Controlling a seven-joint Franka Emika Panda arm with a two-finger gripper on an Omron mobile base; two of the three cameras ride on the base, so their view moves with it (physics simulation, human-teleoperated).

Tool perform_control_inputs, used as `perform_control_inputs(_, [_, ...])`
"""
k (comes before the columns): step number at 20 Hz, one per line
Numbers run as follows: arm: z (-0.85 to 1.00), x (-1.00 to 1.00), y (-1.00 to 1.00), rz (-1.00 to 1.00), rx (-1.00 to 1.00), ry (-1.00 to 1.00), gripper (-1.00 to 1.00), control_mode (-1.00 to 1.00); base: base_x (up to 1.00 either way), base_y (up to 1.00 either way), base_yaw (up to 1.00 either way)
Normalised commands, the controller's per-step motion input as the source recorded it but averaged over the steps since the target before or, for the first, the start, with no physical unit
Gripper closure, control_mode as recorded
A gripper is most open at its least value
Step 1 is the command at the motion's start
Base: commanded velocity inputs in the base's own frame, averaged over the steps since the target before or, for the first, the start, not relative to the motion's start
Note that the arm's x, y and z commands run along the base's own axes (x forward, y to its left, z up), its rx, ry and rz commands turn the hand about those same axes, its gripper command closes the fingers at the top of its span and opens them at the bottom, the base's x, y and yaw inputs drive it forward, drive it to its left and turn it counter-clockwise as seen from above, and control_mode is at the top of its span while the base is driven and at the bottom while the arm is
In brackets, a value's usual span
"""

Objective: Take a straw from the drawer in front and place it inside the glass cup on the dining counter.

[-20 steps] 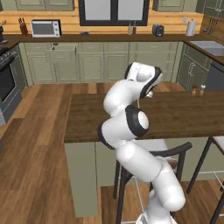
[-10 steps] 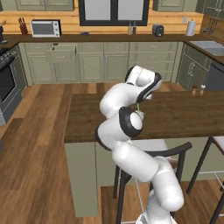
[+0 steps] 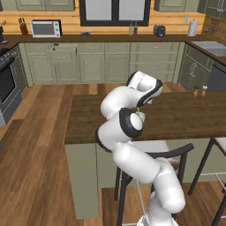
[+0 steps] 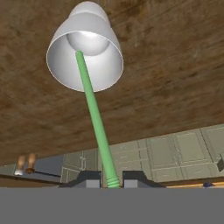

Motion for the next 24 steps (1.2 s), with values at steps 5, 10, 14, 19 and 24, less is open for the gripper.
perform_control_inputs(5, [-0.18, 0.13, -0.08, 0.02, 0.00, 0.00, 1.00, -1.00, 0.00, 0.00, 0.00])
perform_control_inputs(10, [-0.03, 0.34, -0.09, 0.04, 0.00, 0.00, 1.00, -1.00, 0.00, 0.00, 0.00])
perform_control_inputs(14, [0.00, 0.35, -0.04, 0.04, 0.00, 0.00, 1.00, -1.00, 0.00, 0.00, 0.00])
perform_control_inputs(19, [-0.10, 0.21, 0.00, 0.05, 0.00, 0.00, 1.00, -1.00, 0.00, 0.00, 0.00])
perform_control_inputs(24, [-0.14, 0.07, -0.01, 0.03, 0.00, 0.01, 1.00, -1.00, 0.00, 0.00, 0.00])
